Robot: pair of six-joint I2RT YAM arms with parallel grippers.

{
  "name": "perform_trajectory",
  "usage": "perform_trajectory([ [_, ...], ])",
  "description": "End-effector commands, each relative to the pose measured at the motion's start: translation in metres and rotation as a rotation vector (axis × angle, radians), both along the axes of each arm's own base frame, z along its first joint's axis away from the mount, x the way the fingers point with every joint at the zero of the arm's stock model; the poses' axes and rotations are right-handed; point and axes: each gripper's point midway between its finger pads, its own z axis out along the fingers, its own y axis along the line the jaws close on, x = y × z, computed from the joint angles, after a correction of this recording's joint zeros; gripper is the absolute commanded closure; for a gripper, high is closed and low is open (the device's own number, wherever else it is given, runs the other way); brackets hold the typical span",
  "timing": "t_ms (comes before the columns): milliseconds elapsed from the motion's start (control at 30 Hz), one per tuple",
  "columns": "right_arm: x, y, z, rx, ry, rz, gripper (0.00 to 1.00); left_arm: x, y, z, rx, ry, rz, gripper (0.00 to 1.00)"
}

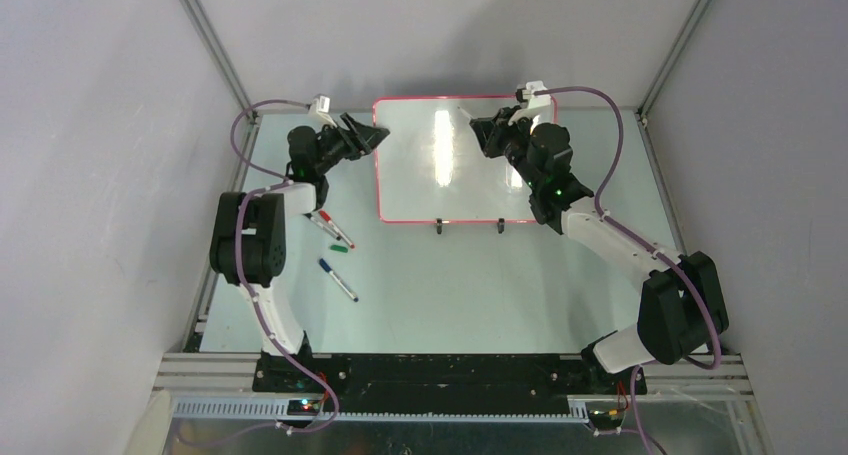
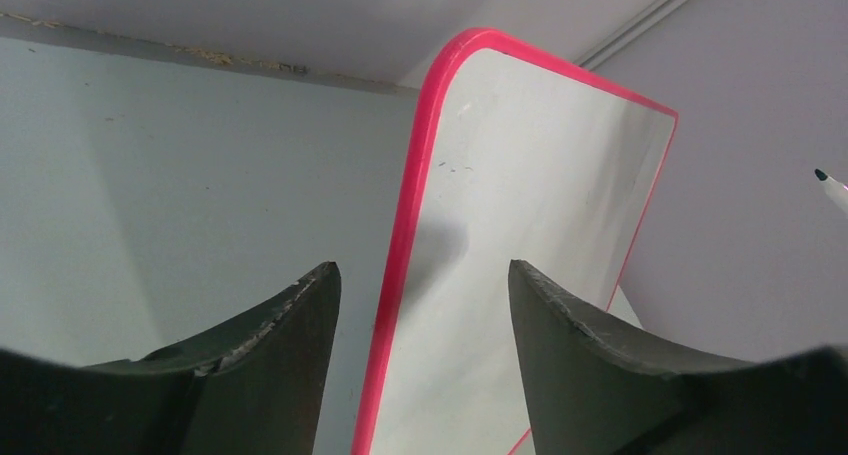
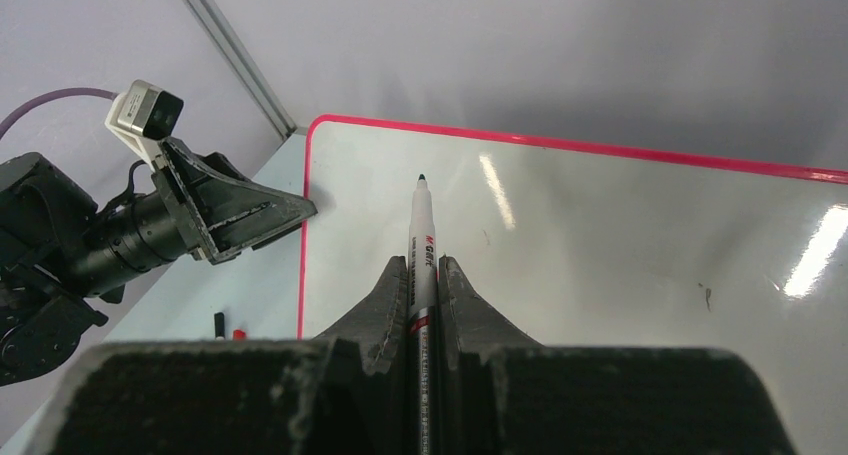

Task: Write a sentence on the whiteboard
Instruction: Adjust the whiteboard at the center of the board.

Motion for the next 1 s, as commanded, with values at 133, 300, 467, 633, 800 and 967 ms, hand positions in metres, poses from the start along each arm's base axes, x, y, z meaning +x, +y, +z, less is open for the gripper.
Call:
perform_trajectory([
  [133, -0.005, -0.003, 0.023, 0.038, -0.057, 0.006, 1.00, -0.011, -0.018, 0.019, -0.058, -0.060, -0.132, 0.42],
  [300, -0.005, -0.002, 0.023, 0.035, -0.055, 0.012, 1.00, -0.020, -0.023, 0.014, -0.058, -0.055, -0.157, 0.51],
  [467, -0.006, -0.002, 0.026, 0.043, -0.061, 0.015, 1.00, -0.033, -0.027, 0.005, -0.013, -0.044, -0.161, 0.51],
  [633, -0.008, 0.002, 0.028, 0.053, -0.068, 0.033, 1.00, -0.042, -0.033, -0.008, 0.055, -0.016, -0.170, 0.53],
  [800, -0.010, 0.004, 0.030, 0.057, -0.075, 0.041, 1.00, -0.051, -0.043, -0.011, 0.125, -0.009, -0.185, 0.53],
  [967, -0.010, 0.004, 0.030, 0.061, -0.074, 0.038, 1.00, -0.055, -0.047, -0.014, 0.205, -0.007, -0.183, 0.51],
])
